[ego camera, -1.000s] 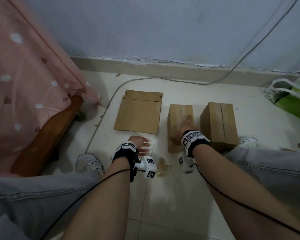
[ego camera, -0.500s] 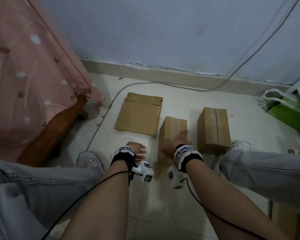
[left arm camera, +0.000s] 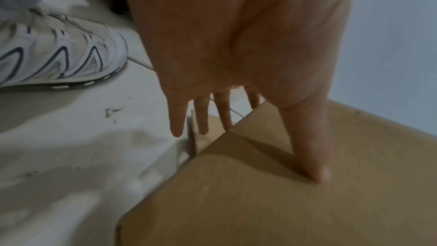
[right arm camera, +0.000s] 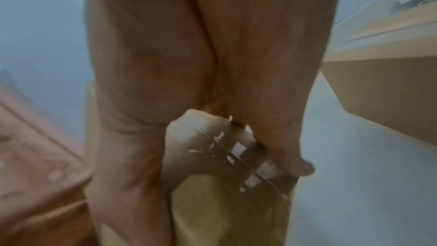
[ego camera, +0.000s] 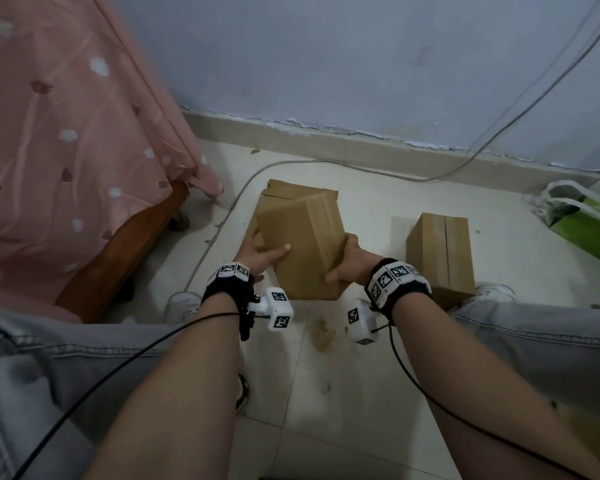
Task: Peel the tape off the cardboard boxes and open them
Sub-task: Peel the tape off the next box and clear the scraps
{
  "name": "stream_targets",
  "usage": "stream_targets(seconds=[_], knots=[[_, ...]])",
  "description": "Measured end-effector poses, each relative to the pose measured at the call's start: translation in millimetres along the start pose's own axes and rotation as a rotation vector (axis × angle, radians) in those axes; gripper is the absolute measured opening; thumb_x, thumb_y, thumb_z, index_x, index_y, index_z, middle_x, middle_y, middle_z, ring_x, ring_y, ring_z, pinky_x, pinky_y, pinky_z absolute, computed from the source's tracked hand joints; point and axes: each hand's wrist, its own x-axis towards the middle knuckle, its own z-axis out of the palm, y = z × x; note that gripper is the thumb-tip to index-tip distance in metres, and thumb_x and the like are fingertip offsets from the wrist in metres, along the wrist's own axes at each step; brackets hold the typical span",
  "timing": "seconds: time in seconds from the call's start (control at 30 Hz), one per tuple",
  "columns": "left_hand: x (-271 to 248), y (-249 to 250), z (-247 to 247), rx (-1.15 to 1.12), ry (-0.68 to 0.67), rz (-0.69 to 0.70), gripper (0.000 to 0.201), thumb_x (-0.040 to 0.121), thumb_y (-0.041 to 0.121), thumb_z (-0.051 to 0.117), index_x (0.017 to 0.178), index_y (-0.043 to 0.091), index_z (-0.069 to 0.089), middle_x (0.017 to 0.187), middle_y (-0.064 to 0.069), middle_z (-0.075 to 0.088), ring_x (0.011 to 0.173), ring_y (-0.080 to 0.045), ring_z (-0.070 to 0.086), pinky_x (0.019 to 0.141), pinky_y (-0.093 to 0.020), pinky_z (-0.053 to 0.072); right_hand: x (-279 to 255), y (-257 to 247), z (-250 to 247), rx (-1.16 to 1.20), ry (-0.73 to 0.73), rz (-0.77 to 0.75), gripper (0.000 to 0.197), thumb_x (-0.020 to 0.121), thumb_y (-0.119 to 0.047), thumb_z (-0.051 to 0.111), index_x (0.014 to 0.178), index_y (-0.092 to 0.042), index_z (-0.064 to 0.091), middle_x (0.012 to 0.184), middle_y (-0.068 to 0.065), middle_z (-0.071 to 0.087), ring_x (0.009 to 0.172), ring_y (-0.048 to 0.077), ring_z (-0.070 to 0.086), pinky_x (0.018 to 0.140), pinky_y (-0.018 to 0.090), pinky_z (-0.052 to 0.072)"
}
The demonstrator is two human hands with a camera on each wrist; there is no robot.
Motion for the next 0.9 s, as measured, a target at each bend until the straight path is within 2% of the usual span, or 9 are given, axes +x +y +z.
stream_targets(seconds=[0.07, 0.2, 0.37, 0.47, 0.57, 0.67, 0.73, 0.8, 0.9], knots=[[-3.9, -3.1, -5.8, -0.080, -0.052, 0.007, 0.102, 0.063, 0.053, 0.086, 0.146, 0.038, 0.030, 0.142, 0.003, 0.048, 0.123, -0.026, 0.052, 0.097, -0.056, 0.046, -2.7, 5.3, 2.0, -0.059, -0.053, -0.016, 0.130, 0.063, -0.012, 0.086, 0.151, -0.029, -0.009, 0.140, 0.009, 0.039, 0.122, 0.033, 0.047, 0.101, 0.048, 0.047], [-9.4, -14.0, -12.8, -0.457, -0.238, -0.178, 0.094, 0.063, 0.081, 0.063, 0.137, 0.025, 0.044, 0.132, -0.009, 0.054, 0.111, -0.043, 0.062, 0.077, -0.060, 0.055, 2.3, 15.1, 10.2, -0.255, -0.084, -0.040, 0.134, 0.068, -0.009, 0.081, 0.149, -0.033, -0.023, 0.144, 0.013, 0.039, 0.122, 0.035, 0.050, 0.101, 0.047, 0.046], [-2.5, -32.2, -14.1, -0.506, -0.105, -0.218, 0.060, 0.082, 0.050, 0.072, 0.132, 0.024, 0.050, 0.137, -0.014, 0.046, 0.116, -0.047, 0.052, 0.082, -0.066, 0.053, 8.8, 17.7, 25.8, -0.298, -0.141, -0.083, 0.125, 0.079, -0.011, 0.071, 0.145, -0.041, -0.031, 0.130, 0.014, 0.054, 0.101, 0.030, 0.060, 0.087, 0.040, 0.055], [-2.7, -45.9, -17.4, -0.465, -0.072, -0.198, 0.048, 0.085, 0.040, 0.071, 0.127, 0.027, 0.054, 0.134, -0.015, 0.046, 0.116, -0.047, 0.051, 0.081, -0.067, 0.052, 10.5, 8.5, 34.1, -0.157, -0.228, -0.035, 0.119, 0.079, -0.017, 0.074, 0.150, -0.040, -0.019, 0.152, 0.010, 0.035, 0.123, 0.033, 0.050, 0.094, 0.046, 0.054], [-1.9, -63.0, -29.0, -0.486, -0.083, -0.148, 0.059, 0.083, 0.033, 0.073, 0.137, 0.033, 0.047, 0.135, -0.014, 0.047, 0.117, -0.046, 0.051, 0.082, -0.069, 0.051, 11.3, -2.7, 38.2, 0.026, -0.299, -0.065, 0.112, 0.080, -0.018, 0.075, 0.153, -0.038, -0.009, 0.157, 0.006, 0.027, 0.130, 0.029, 0.045, 0.095, 0.044, 0.054], [-7.1, -69.8, -38.9, -0.452, -0.149, -0.094, 0.080, 0.071, 0.036, 0.080, 0.141, 0.040, 0.040, 0.135, -0.009, 0.051, 0.119, -0.043, 0.053, 0.088, -0.068, 0.049, 6.2, -15.5, 36.6, 0.060, -0.382, -0.119, 0.125, 0.064, -0.041, 0.087, 0.154, -0.038, 0.000, 0.156, 0.003, 0.029, 0.134, 0.028, 0.042, 0.099, 0.046, 0.051], [-9.1, -69.8, -43.0, -0.409, -0.188, -0.097, 0.084, 0.066, 0.042, 0.084, 0.139, 0.042, 0.042, 0.137, -0.010, 0.052, 0.119, -0.042, 0.055, 0.089, -0.067, 0.049, 2.3, -20.0, 33.8, 0.109, -0.427, -0.117, 0.119, 0.058, -0.061, 0.083, 0.152, -0.036, 0.015, 0.152, 0.005, 0.033, 0.130, 0.035, 0.045, 0.100, 0.049, 0.050], [-8.6, -67.0, -43.3, -0.423, -0.195, -0.100, 0.075, 0.072, 0.050, 0.080, 0.137, 0.042, 0.045, 0.138, -0.010, 0.053, 0.120, -0.041, 0.055, 0.088, -0.066, 0.049, -0.9, -20.7, 31.9, 0.177, -0.396, -0.109, 0.098, 0.069, -0.069, 0.068, 0.150, -0.035, 0.023, 0.149, 0.009, 0.039, 0.120, 0.038, 0.054, 0.098, 0.048, 0.051], [-16.4, -57.8, -35.9, -0.492, -0.166, -0.120, 0.048, 0.090, 0.056, 0.058, 0.134, 0.039, 0.050, 0.133, -0.010, 0.055, 0.117, -0.039, 0.058, 0.087, -0.065, 0.051, 0.0, -17.8, 34.6, 0.234, -0.352, -0.096, 0.069, 0.088, -0.048, 0.065, 0.146, -0.030, 0.031, 0.141, 0.006, 0.048, 0.114, 0.032, 0.058, 0.095, 0.047, 0.053]])
